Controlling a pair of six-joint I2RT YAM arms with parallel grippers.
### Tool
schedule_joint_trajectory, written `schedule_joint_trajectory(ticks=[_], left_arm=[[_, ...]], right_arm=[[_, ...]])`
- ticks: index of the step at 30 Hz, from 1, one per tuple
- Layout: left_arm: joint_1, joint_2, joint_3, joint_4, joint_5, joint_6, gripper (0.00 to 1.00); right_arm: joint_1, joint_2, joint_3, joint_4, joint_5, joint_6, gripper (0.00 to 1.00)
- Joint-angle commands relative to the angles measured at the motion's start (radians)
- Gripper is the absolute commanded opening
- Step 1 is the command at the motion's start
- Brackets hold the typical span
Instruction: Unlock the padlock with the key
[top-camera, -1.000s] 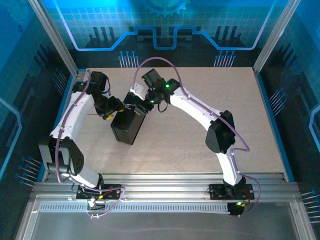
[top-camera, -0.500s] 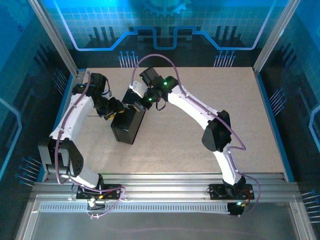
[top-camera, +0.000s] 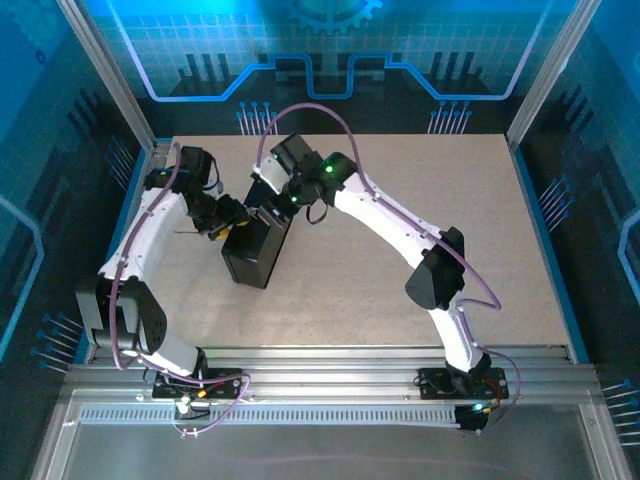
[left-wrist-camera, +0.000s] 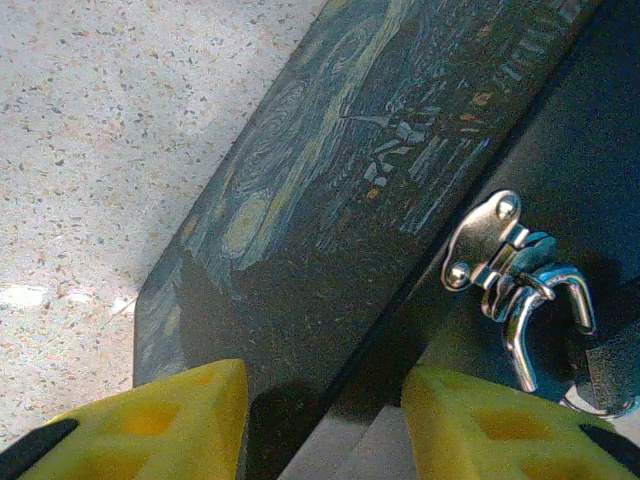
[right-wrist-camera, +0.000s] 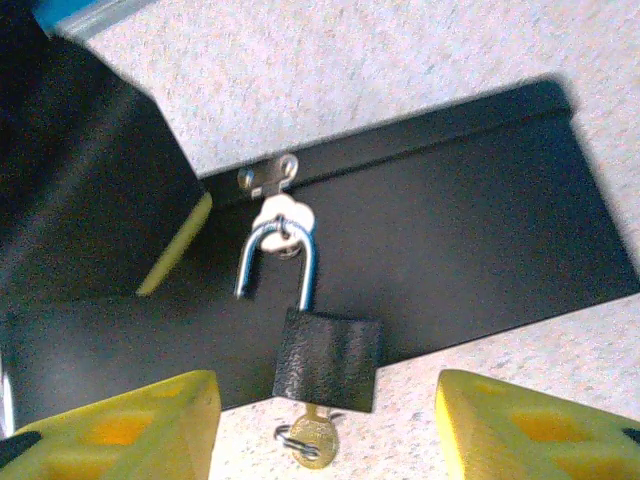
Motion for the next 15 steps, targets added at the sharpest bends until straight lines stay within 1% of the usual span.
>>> schedule_joint_trajectory(ticks=[1, 6, 14, 15], left_arm=[[0.006, 0.025, -0.034, -0.046, -0.013, 0.013, 0.46], [0.008, 0.026, -0.032, -0.046, -0.008, 0.010, 0.46], [0.009, 0.028, -0.032, -0.050, -0.014, 0.013, 0.46], [0.009, 0.027, -0.033, -0.052, -0.014, 0.013, 0.46]], right_arm=[[-0.005, 0.056, 0.086, -0.053, 0.030, -0.055, 0.61], [-0.005, 0.126, 0.150, -0.076, 0.022, -0.090, 0.61], [-0.006, 0.168, 0.166, -0.077, -0.014, -0.124, 0.63], [-0.007, 0.193, 0.166, -0.085, -0.020, -0.125, 0.62]])
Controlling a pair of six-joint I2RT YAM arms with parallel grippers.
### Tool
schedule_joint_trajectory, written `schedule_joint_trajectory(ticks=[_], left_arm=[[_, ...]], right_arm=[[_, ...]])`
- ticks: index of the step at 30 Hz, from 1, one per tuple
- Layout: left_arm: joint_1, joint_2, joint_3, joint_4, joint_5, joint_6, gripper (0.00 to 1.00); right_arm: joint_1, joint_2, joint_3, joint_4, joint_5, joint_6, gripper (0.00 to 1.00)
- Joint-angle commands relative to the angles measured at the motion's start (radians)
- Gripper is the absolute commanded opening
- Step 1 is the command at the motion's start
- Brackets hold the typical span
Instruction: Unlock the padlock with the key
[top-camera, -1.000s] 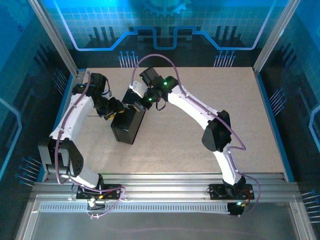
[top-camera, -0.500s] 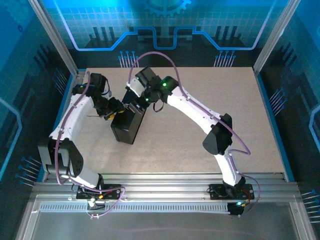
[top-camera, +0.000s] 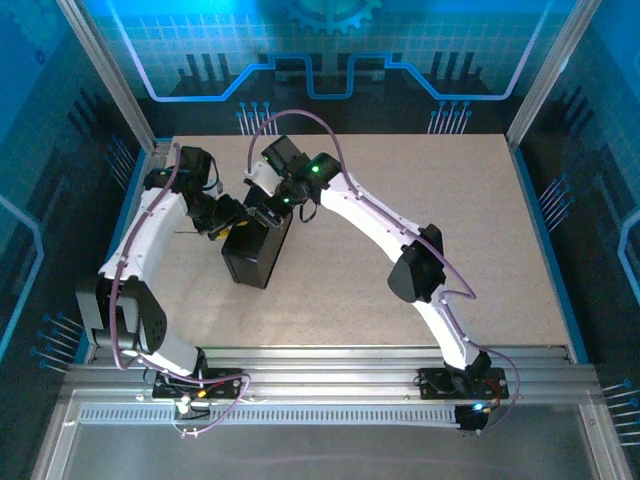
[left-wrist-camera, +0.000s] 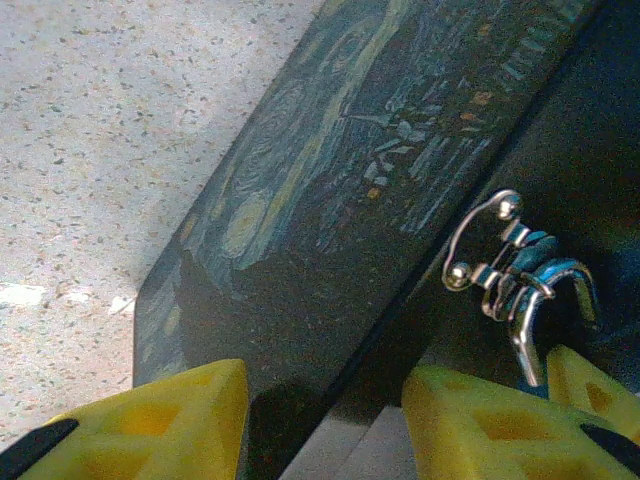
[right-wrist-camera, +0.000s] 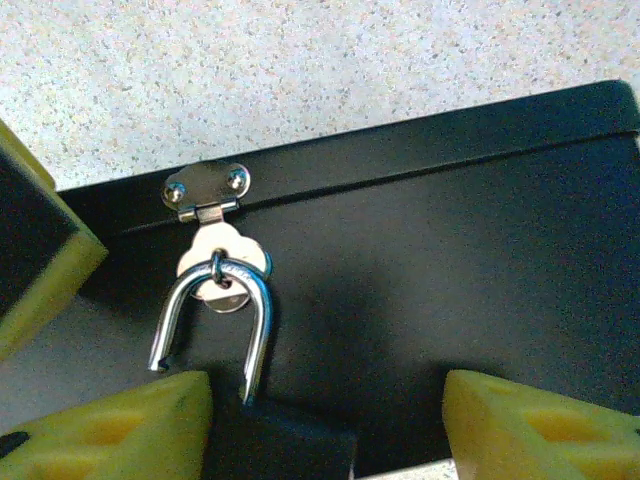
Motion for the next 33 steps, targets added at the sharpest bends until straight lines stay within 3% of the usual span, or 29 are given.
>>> schedule_joint_trajectory(ticks=[1, 7, 17, 21, 24, 29, 33], left_arm=[[0.004, 0.024, -0.033, -0.052, -0.017, 0.012, 0.46], [0.006, 0.009, -0.032, -0.058, -0.010, 0.003, 0.46], [-0.016, -0.038, -0.056, -0.080, 0.121, 0.015, 0.45], [-0.068, -0.050, -0.071, -0.091, 0.185, 0.026, 0.45], [-0.074, -0.065, -0.088, -0.076, 0.208, 0.004, 0.45], [-0.073, -0.062, -0.089, -0.063, 0.186, 0.001, 0.45], [-0.072, -0.054, -0.096, -0.037, 0.195, -0.012, 0.45]], right_arm=[[-0.004, 0.035, 0.023, -0.047, -0.031, -0.025, 0.60], [-0.004, 0.047, 0.015, -0.082, -0.001, 0.009, 0.43], [-0.029, -0.061, -0.125, 0.013, 0.042, 0.277, 0.10], [-0.031, -0.099, -0.172, 0.056, 0.020, 0.318, 0.05], [-0.031, -0.111, -0.181, 0.050, -0.007, 0.317, 0.08], [-0.056, -0.177, -0.266, 0.086, -0.038, 0.286, 0.32], [-0.092, -0.223, -0.317, 0.111, -0.100, 0.261, 0.43]])
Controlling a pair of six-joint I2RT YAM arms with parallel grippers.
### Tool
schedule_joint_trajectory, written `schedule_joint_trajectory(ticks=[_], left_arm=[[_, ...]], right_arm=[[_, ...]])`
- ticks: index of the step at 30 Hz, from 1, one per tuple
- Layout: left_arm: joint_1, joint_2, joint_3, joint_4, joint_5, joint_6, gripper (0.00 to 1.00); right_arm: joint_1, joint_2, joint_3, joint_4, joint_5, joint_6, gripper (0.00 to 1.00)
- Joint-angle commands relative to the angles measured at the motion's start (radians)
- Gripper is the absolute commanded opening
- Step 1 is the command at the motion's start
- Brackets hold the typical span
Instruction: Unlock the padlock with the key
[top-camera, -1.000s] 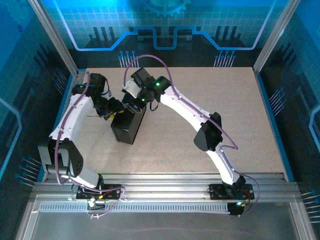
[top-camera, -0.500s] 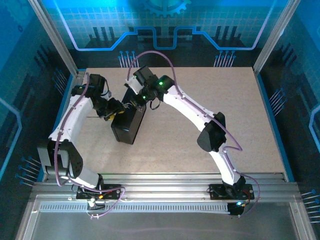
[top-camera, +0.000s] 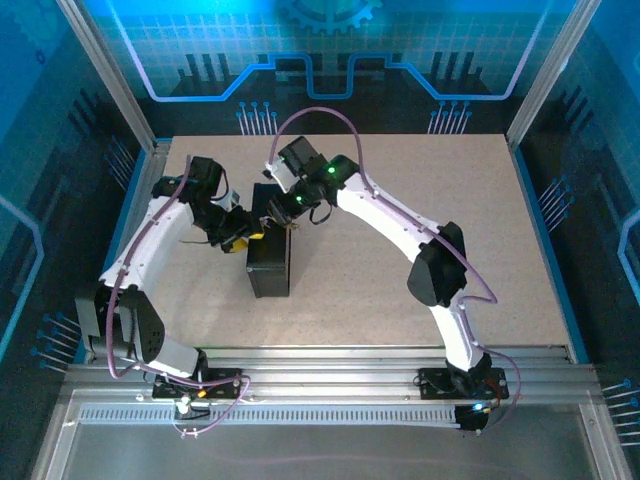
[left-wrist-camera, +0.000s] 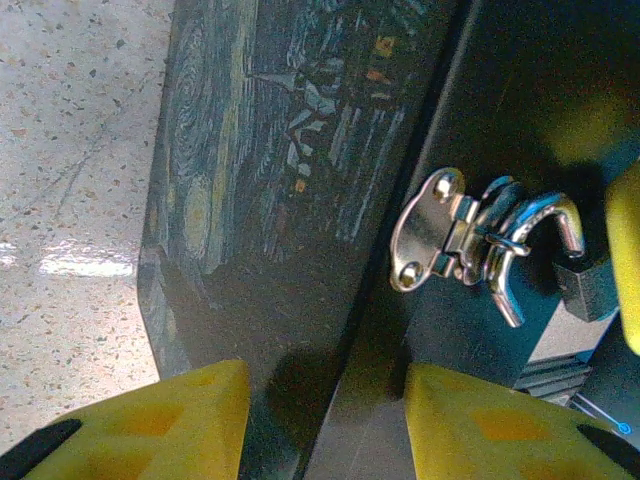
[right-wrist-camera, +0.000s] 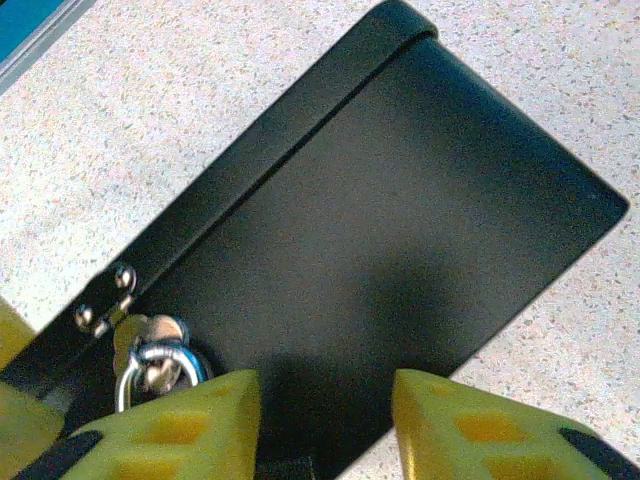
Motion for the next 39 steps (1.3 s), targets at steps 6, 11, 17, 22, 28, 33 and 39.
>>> schedule_joint_trajectory(ticks=[6, 11, 17, 22, 28, 33, 39], left_arm=[[-0.005, 0.003, -0.018, -0.007, 0.017, -0.013, 0.45], [-0.005, 0.004, -0.020, -0.007, 0.014, -0.013, 0.45], [-0.005, 0.006, -0.019, -0.009, 0.009, -0.012, 0.45], [-0.005, 0.006, -0.017, -0.006, 0.008, -0.014, 0.45], [-0.005, 0.001, -0.018, -0.007, 0.005, -0.016, 0.45], [-0.005, 0.000, -0.018, -0.008, 0.000, -0.017, 0.45], [-0.005, 0.000, -0.014, -0.011, -0.003, -0.018, 0.45]], right_arm=[[-0.084, -0.071, -0.080, 0.004, -0.173, -0.002, 0.52], [-0.087, -0.075, -0.138, 0.071, -0.309, 0.045, 0.54], [-0.092, -0.100, -0.227, 0.187, -0.409, 0.136, 0.54], [-0.111, -0.137, -0.283, 0.258, -0.418, 0.217, 0.54], [-0.121, -0.184, -0.305, 0.295, -0.394, 0.262, 0.55], [-0.107, -0.191, -0.318, 0.307, -0.419, 0.265, 0.56], [-0.087, -0.168, -0.314, 0.238, -0.369, 0.205, 0.58]])
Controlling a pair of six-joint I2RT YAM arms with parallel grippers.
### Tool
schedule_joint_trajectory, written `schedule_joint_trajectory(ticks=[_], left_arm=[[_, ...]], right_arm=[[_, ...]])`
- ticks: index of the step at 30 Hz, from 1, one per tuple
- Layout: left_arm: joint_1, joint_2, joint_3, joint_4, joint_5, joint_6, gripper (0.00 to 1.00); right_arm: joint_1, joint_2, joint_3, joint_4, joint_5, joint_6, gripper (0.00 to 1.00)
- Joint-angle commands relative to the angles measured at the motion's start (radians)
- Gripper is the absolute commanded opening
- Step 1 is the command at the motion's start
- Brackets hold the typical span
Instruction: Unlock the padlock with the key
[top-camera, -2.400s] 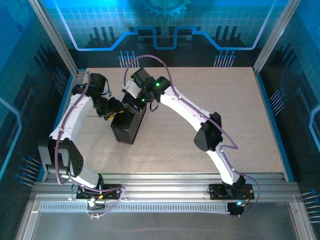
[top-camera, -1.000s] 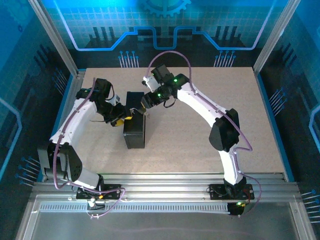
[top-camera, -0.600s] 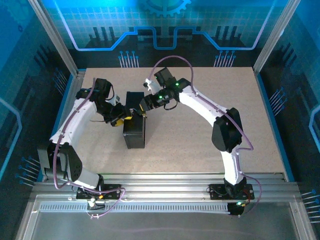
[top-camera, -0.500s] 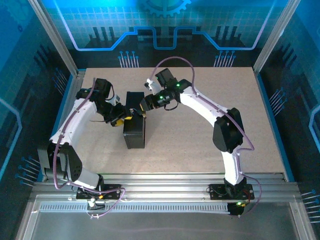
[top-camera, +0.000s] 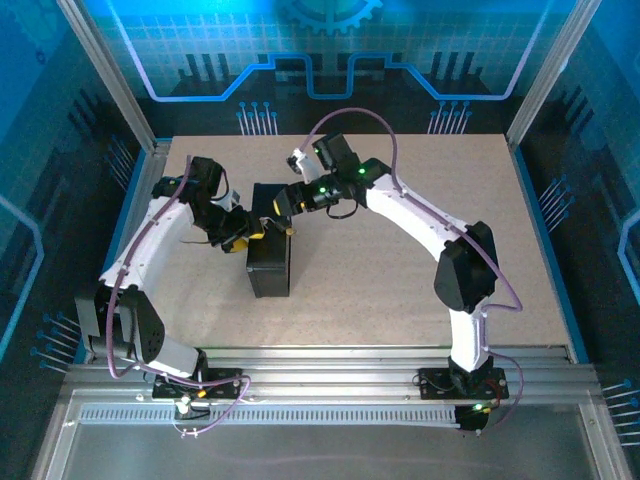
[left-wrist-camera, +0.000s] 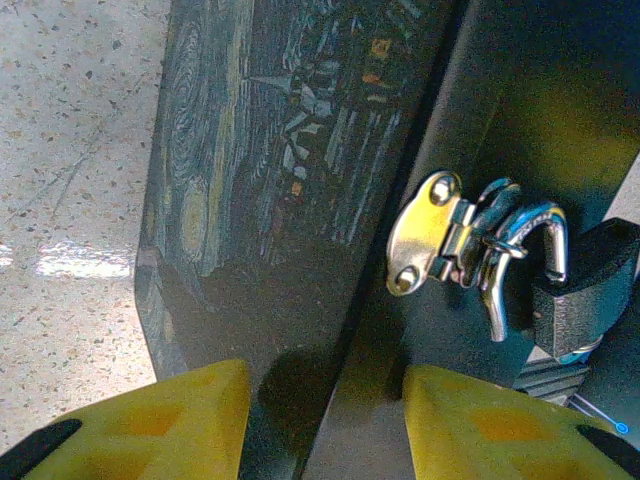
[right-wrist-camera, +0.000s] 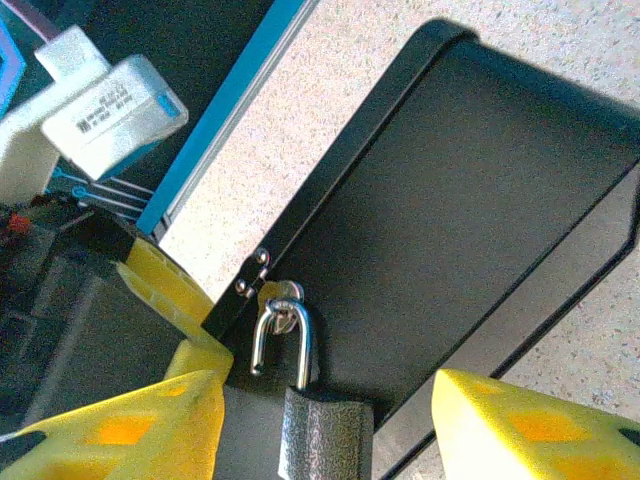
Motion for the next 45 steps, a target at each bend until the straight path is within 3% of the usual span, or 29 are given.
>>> schedule_joint_trajectory(ticks=[1, 11, 23, 38, 45], left_arm=[[-0.004, 0.001, -0.010, -0.018, -0.005, -0.014, 0.45], [-0.005, -0.003, -0.012, -0.017, -0.009, -0.021, 0.45], [-0.005, -0.011, -0.018, -0.014, -0.013, -0.024, 0.45], [-0.005, -0.021, -0.024, -0.015, -0.017, -0.024, 0.45], [-0.005, -0.023, -0.021, -0.021, -0.020, -0.023, 0.45]], right_arm=[[0.018, 0.007, -0.007, -0.048, 0.024, -0.040, 0.58], [0.044, 0.026, -0.008, -0.102, 0.069, -0.098, 0.59], [0.065, 0.034, -0.033, -0.077, 0.041, -0.080, 0.56], [0.077, 0.002, -0.081, -0.011, 0.069, -0.021, 0.26], [0.083, -0.024, -0.056, -0.028, 0.121, -0.029, 0.19]])
